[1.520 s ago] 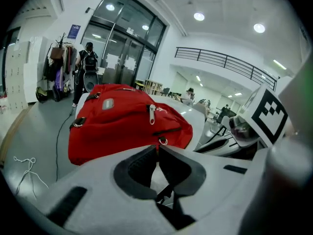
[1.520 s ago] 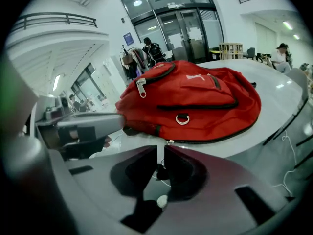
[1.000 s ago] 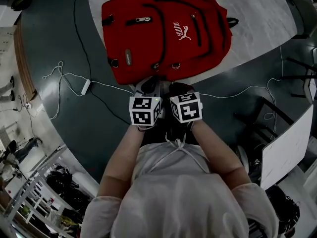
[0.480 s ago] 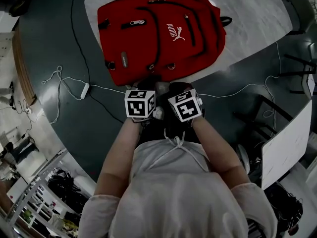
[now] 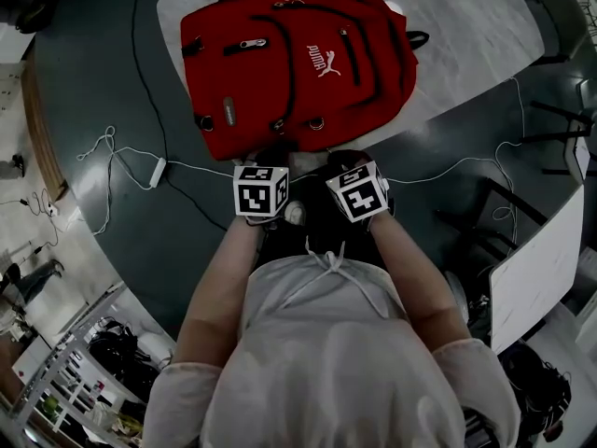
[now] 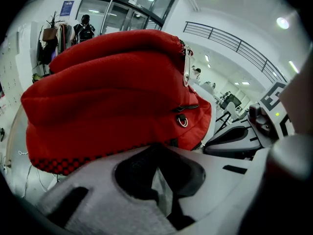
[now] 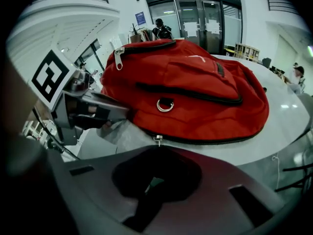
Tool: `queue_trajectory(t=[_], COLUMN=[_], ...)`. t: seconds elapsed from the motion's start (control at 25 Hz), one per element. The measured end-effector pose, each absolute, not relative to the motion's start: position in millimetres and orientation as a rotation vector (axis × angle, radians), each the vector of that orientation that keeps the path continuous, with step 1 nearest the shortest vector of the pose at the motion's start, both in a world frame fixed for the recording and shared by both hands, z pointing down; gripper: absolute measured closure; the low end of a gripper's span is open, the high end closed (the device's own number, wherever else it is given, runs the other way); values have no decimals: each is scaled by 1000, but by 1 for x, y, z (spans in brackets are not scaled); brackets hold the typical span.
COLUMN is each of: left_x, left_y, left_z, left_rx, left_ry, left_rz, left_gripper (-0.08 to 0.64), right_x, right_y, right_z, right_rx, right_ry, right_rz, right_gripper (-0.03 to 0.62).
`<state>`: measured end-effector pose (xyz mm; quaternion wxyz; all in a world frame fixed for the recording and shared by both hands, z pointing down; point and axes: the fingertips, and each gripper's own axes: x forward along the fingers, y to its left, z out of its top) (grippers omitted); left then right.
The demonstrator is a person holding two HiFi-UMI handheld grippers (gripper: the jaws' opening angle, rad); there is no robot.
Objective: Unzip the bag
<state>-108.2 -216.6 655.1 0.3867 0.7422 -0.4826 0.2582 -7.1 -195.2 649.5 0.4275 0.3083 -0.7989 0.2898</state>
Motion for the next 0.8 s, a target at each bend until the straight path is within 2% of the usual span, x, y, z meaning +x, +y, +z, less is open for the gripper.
queue_trajectory(t=[0.8], left_x=[-112], left_y=[-217], left_z=[656], left_rx=[1900], left_ry=[-1292], left_rz=[737], left_gripper=[538], right_x=[96], right_y=[-245], right_z=[651], right_rx=[892], right_ry=[-1889], right_rz=[708], right_gripper=[565])
